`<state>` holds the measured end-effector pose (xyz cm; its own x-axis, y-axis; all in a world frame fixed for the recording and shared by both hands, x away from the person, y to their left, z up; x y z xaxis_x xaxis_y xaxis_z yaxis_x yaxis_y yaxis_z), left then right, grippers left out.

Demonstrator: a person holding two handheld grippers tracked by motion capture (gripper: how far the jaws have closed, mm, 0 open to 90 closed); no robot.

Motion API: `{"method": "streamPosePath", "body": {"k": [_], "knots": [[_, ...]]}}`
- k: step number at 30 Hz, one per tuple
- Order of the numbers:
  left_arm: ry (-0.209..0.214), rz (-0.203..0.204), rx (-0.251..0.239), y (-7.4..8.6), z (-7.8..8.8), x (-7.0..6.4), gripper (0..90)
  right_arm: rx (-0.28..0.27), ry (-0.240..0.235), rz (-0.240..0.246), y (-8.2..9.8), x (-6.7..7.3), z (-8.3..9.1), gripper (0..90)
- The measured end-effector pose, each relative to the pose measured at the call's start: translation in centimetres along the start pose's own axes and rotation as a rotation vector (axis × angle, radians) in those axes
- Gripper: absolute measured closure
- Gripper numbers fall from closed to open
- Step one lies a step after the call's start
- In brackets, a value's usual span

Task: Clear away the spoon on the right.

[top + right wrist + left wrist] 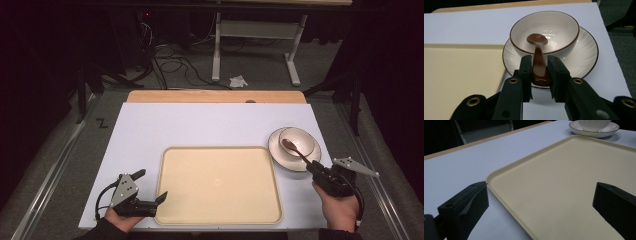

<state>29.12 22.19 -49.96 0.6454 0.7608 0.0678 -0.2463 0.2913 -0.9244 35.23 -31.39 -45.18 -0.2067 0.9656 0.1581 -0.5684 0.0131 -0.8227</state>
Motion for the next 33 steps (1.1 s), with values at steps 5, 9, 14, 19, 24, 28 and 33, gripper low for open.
{"method": "streamPosePath", "body": {"k": [5, 9, 14, 19, 24, 28, 33], "knots": [[-0.001, -0.001, 0.0, 0.0, 0.0, 0.0, 0.9, 0.0, 0.011, 0.028, 0.0, 0.2, 0.1, 76.6], [-0.002, -0.002, 0.0, 0.0, 0.0, 0.0, 0.9, -0.007, 0.019, 0.052, -0.1, 0.3, 0.2, 76.8], [-0.002, 0.0, -0.002, 0.0, 0.1, 0.0, 0.9, -0.033, 0.029, 0.062, -0.3, 0.4, 0.6, 77.0], [-0.002, 0.0, -0.002, 0.0, 0.1, 0.0, 0.9, -0.079, 0.03, 0.083, -0.6, 0.7, 1.3, 77.0], [-0.004, 0.0, -0.002, 0.0, 0.1, 0.0, 0.9, -0.137, 0.011, 0.122, -1.0, 1.5, 2.4, 77.0], [-0.005, 0.001, -0.003, 0.0, 0.1, 0.0, 0.9, -0.177, -0.031, 0.148, -1.2, 2.5, 3.0, 77.0], [-0.005, 0.0, -0.002, 0.0, 0.1, 0.0, 0.9, -0.205, -0.09, 0.184, -1.1, 3.8, 3.4, 76.9]]}}
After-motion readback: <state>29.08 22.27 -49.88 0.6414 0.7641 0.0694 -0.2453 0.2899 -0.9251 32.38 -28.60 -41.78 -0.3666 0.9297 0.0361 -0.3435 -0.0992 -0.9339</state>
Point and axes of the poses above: each handheld gripper's, and its own axes: z roughly backward along the jaws, y roughly out of its underside, x roughly to its left, the point moved 2 cm from there along -z, roughly forward along the jaws, and after that the axes turned 3 degrees about -z, right-handed, at the moved point
